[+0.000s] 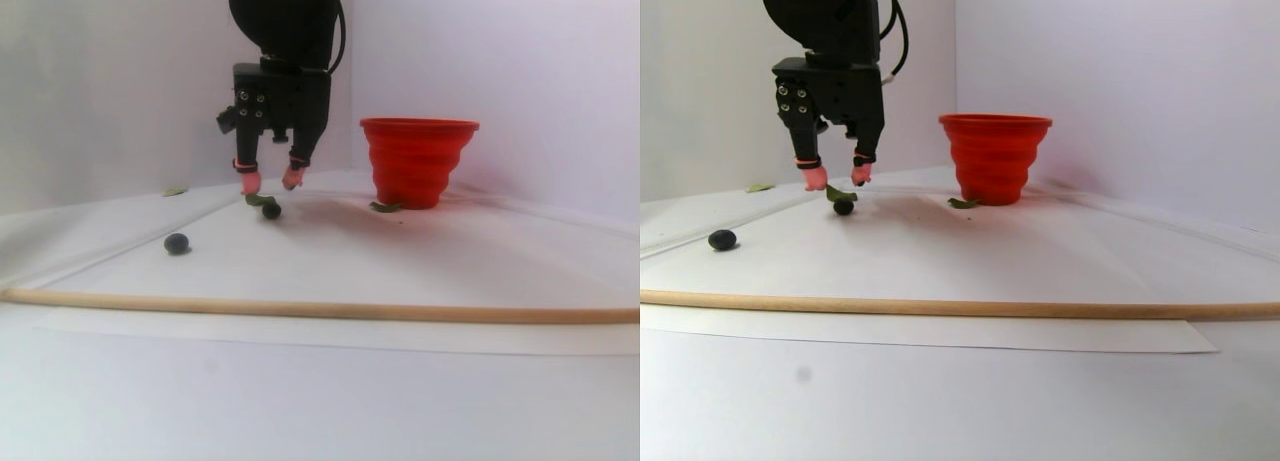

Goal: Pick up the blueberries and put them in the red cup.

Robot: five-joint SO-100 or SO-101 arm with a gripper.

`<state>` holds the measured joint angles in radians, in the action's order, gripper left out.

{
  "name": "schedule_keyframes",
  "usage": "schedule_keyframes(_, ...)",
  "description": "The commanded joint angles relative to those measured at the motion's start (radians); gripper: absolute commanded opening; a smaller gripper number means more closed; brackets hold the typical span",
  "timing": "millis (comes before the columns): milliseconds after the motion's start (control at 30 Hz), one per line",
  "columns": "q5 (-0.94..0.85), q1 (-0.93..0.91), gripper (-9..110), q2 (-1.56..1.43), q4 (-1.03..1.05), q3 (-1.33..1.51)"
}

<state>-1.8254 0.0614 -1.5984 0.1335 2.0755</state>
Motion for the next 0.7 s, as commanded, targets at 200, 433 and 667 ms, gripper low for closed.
schedule_keyframes(200, 0.003, 0.014, 21, 0.026, -0.06, -0.086)
schedule_keyframes(433, 0.0, 0.012, 21, 0.06, -0.086, -0.11)
schedule_keyframes(667, 0.008, 0.009, 21, 0.104, -0.114, -0.132)
